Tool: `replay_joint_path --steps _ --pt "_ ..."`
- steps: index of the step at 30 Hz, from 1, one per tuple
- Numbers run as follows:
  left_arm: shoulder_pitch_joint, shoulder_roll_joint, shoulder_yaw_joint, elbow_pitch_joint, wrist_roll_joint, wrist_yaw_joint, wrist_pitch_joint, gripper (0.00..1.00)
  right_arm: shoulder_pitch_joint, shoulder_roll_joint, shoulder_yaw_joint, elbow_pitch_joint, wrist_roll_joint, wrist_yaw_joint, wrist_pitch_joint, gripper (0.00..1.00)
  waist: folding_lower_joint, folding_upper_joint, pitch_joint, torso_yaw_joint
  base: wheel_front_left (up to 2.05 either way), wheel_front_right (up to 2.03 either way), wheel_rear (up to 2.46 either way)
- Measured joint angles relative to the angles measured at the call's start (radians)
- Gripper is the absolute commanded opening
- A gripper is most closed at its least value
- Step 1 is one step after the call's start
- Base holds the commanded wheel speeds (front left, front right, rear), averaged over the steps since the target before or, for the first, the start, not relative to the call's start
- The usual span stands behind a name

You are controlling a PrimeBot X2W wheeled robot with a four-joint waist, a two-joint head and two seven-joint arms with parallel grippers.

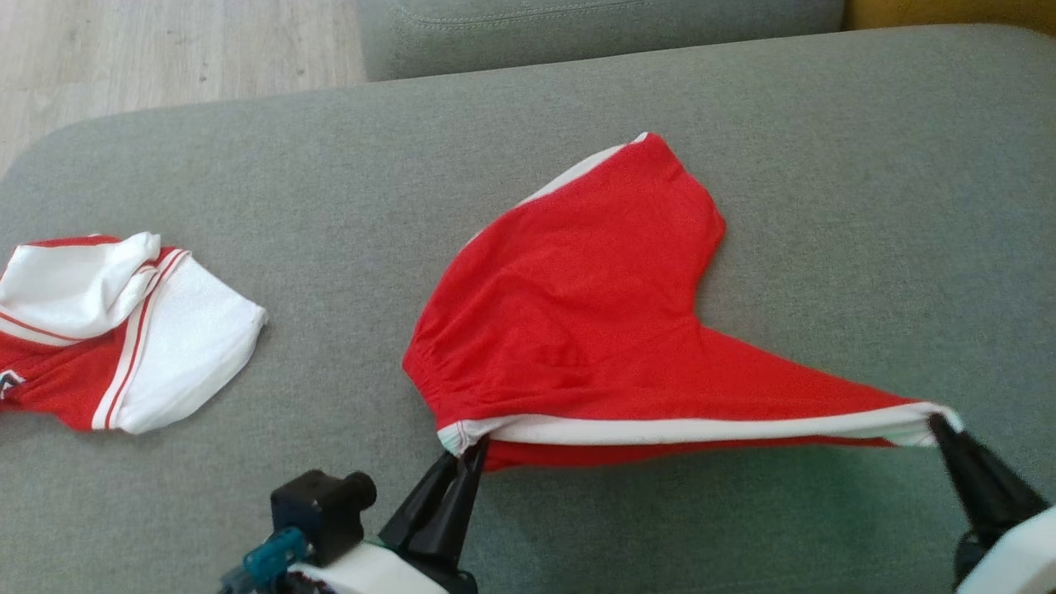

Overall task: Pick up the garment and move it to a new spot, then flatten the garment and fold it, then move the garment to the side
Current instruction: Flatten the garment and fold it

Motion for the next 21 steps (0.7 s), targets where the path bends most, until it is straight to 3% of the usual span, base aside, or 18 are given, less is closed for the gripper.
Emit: replay_joint_path --steps 3,7,11,21 --pt "0.008 0.015 0.002 -0.039 -0.005 0.014 0.02 0.0 -0.004 0.011 -0.039 -0.062 -0.016 0.0 0.048 0.0 0.0 0.0 0.002 0.002 0.0 0.0 0.0" --pt "0.005 0.011 0.003 -0.016 -0.03 0.006 0.024 0.0 -0.035 0.01 -0.044 -0.052 -0.016 0.0 0.074 0.0 0.0 0.0 0.018 0.008 0.0 0.0 0.0" --pt "-0.044 -0.034 -0.001 0.106 -0.09 -0.062 0.029 0.0 -0.182 -0.016 -0.008 0.077 0.006 0.0 0.077 0.0 0.0002 0.0 0.044 0.028 0.0 0.0 0.0" --pt "-0.276 -0.165 0.019 0.387 -0.118 -0.19 -0.084 0.0 -0.598 -0.178 0.171 0.495 0.119 0.0 -0.038 0.0 0.0003 0.0 0.117 0.142 0.0 0.0 0.0"
